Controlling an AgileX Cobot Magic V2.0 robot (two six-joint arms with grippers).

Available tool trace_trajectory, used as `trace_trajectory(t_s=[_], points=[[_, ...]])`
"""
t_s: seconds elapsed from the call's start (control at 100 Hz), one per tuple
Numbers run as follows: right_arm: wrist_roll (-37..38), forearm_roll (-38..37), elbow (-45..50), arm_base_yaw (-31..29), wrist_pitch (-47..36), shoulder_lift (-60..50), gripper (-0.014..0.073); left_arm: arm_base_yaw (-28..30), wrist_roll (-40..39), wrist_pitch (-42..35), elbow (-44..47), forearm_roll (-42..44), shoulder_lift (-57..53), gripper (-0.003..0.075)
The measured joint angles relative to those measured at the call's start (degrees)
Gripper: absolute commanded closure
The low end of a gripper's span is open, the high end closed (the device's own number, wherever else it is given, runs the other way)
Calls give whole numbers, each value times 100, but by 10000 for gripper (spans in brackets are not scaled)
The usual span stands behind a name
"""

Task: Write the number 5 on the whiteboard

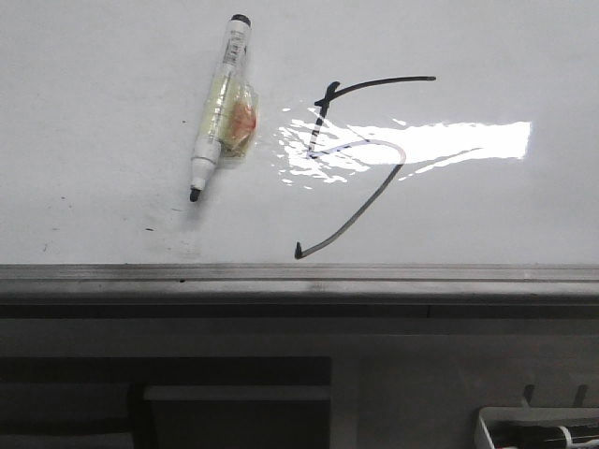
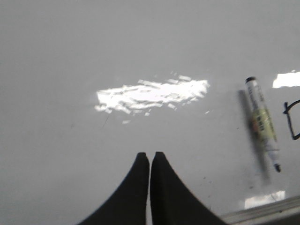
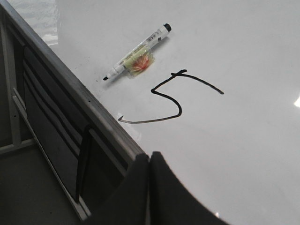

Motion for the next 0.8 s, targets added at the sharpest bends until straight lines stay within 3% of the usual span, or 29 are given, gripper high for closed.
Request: trace_trajectory(t_s=[0.26, 0.47, 0.8], points=[[0, 0, 2, 0, 0, 0, 635, 886, 154, 273, 432, -719, 0, 741], [0, 0, 2, 0, 0, 0, 635, 1061, 156, 947, 432, -1133, 0, 741], [4, 0, 2, 0, 0, 0, 635, 1060, 156, 1021, 432, -1221, 0, 741]])
